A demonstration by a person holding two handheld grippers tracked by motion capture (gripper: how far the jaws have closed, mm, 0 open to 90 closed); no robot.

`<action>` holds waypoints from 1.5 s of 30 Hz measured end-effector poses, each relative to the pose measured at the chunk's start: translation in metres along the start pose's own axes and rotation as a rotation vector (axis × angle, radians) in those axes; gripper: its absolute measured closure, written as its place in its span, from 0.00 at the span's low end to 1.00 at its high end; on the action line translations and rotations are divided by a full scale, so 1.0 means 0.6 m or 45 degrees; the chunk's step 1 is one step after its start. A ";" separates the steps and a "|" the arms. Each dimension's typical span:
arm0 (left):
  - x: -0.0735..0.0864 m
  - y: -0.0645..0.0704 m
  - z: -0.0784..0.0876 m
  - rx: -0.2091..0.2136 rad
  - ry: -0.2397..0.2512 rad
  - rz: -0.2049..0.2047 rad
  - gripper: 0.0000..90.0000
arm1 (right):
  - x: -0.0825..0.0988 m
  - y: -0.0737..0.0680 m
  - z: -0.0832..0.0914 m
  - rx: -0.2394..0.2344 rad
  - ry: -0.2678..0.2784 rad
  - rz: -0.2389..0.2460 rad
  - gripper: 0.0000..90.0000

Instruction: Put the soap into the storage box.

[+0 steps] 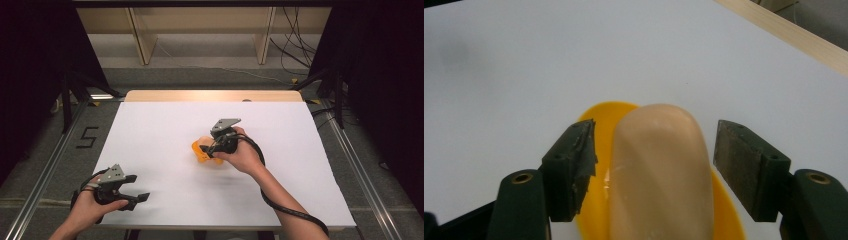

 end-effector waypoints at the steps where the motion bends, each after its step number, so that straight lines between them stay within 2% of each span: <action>1: 0.000 -0.001 0.001 0.000 -0.010 -0.011 0.19 | 0.000 0.000 0.000 0.000 0.000 0.000 0.36; 2: 0.000 -0.001 0.001 0.000 -0.008 -0.009 0.19 | -0.001 0.002 0.001 -0.007 -0.004 0.041 0.35; 5: 0.000 0.000 0.000 -0.001 0.001 0.001 0.19 | -0.001 -0.001 0.004 -0.021 -0.001 0.035 0.32; 6: 0.000 0.000 0.000 -0.001 0.001 0.001 0.19 | 0.000 -0.003 0.010 0.009 0.006 -0.004 0.30; 7: 0.001 -0.002 0.001 0.003 -0.007 -0.013 0.19 | 0.000 -0.003 0.010 0.009 0.006 -0.004 0.30; 9: 0.001 0.000 -0.001 0.001 -0.002 0.001 0.19 | 0.002 -0.002 0.018 0.000 0.010 -0.002 0.28; 10: 0.001 -0.001 0.000 0.001 -0.010 -0.009 0.19 | 0.003 -0.002 0.023 0.016 0.012 -0.021 0.27; 11: 0.001 -0.001 0.000 0.001 -0.010 -0.009 0.19 | 0.003 -0.001 0.028 0.011 0.016 -0.012 0.26; 12: 0.001 -0.001 0.000 0.001 -0.010 -0.012 0.19 | 0.007 -0.002 0.041 -0.021 0.001 -0.022 0.24; 13: 0.001 -0.001 0.000 0.001 -0.010 -0.010 0.19 | 0.007 -0.002 0.041 -0.021 0.001 -0.022 0.24; 14: 0.001 -0.001 0.000 -0.002 -0.009 -0.008 0.19 | 0.008 0.000 0.054 0.011 0.013 -0.026 0.25; 16: 0.002 -0.001 0.001 -0.003 -0.016 -0.006 0.19 | 0.010 -0.002 0.063 0.012 0.001 -0.047 0.25; 18: 0.003 0.000 0.000 -0.005 -0.017 0.014 0.19 | 0.017 -0.001 0.084 0.035 -0.004 -0.049 0.26; 19: 0.002 0.001 -0.001 -0.008 -0.006 0.029 0.19 | 0.017 -0.001 0.084 0.035 -0.004 -0.049 0.26; 20: 0.002 -0.001 -0.001 -0.008 -0.005 0.010 0.19 | 0.020 0.000 0.091 0.045 -0.012 -0.049 0.27; 21: 0.003 0.001 -0.001 -0.010 -0.008 0.031 0.19 | 0.027 0.002 0.106 0.053 -0.022 -0.034 0.28; 23: 0.004 -0.002 0.000 -0.015 -0.020 0.015 0.19 | 0.031 0.003 0.113 0.055 -0.027 -0.036 0.29; 24: 0.004 -0.003 0.001 -0.015 -0.030 0.003 0.19 | 0.039 0.005 0.128 0.069 -0.028 -0.049 0.31; 25: 0.004 -0.002 0.000 -0.016 -0.019 0.016 0.19 | 0.039 0.005 0.128 0.069 -0.028 -0.049 0.31; 26: 0.004 -0.005 0.000 -0.018 -0.030 -0.014 0.19 | 0.045 0.004 0.136 0.082 -0.035 -0.065 0.32; 27: 0.002 -0.002 -0.003 -0.013 0.003 0.008 0.19 | 0.051 0.006 0.142 0.076 -0.044 -0.056 0.33; 30: 0.003 -0.002 -0.002 -0.011 -0.009 0.011 0.19 | 0.068 0.007 0.163 0.110 -0.057 -0.081 0.42; 31: 0.004 -0.003 -0.002 -0.015 -0.020 0.001 0.19 | 0.073 0.007 0.168 0.096 -0.058 -0.081 0.44; 32: 0.005 -0.003 -0.002 -0.013 -0.023 -0.001 0.19 | 0.085 0.005 0.183 0.108 -0.081 -0.102 0.49; 34: 0.006 -0.004 -0.002 -0.014 -0.025 -0.003 0.19 | 0.091 0.004 0.188 0.116 -0.075 -0.103 0.53; 35: 0.007 -0.006 0.000 -0.017 -0.043 -0.022 0.19 | 0.096 0.003 0.194 0.115 -0.074 -0.102 0.54; 36: 0.007 -0.007 0.000 -0.018 -0.044 -0.020 0.19 | 0.108 -0.001 0.207 0.125 -0.077 -0.149 0.56; 37: 0.008 -0.008 -0.002 -0.036 -0.044 -0.022 0.19 | 0.108 -0.001 0.207 0.125 -0.077 -0.149 0.56; 38: 0.008 -0.003 -0.003 -0.023 -0.025 0.031 0.19 | 0.121 -0.001 0.218 0.138 -0.075 -0.169 0.58; 39: 0.008 -0.003 -0.003 -0.023 -0.025 0.031 0.19 | 0.121 -0.001 0.218 0.138 -0.075 -0.169 0.58; 40: 0.008 -0.006 -0.002 -0.019 -0.038 -0.005 0.19 | 0.134 -0.001 0.227 0.144 -0.075 -0.202 0.61; 41: 0.009 -0.007 -0.001 -0.019 -0.050 -0.012 0.19 | 0.134 -0.001 0.227 0.144 -0.075 -0.202 0.61; 42: 0.009 -0.006 -0.003 -0.020 -0.039 0.002 0.19 | 0.141 0.000 0.230 0.148 -0.075 -0.206 0.63; 43: 0.009 -0.007 -0.002 -0.020 -0.048 -0.008 0.19 | 0.148 -0.002 0.234 0.148 -0.084 -0.235 0.65; 44: 0.008 -0.005 -0.003 -0.021 -0.034 0.010 0.19 | 0.154 -0.001 0.237 0.147 -0.087 -0.250 0.66; 45: 0.007 -0.005 -0.003 -0.023 -0.035 -0.002 0.19 | 0.164 -0.001 0.241 0.151 -0.094 -0.277 0.70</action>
Point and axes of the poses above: each handheld gripper's, and its own axes: z roughly backward along the jaws, x roughly out of its underside, y roughly to its right, the point moved 7 cm from there along -z, roughly forward along the jaws, and after that the axes turned 11 degrees about y, right-handed, at the moved point
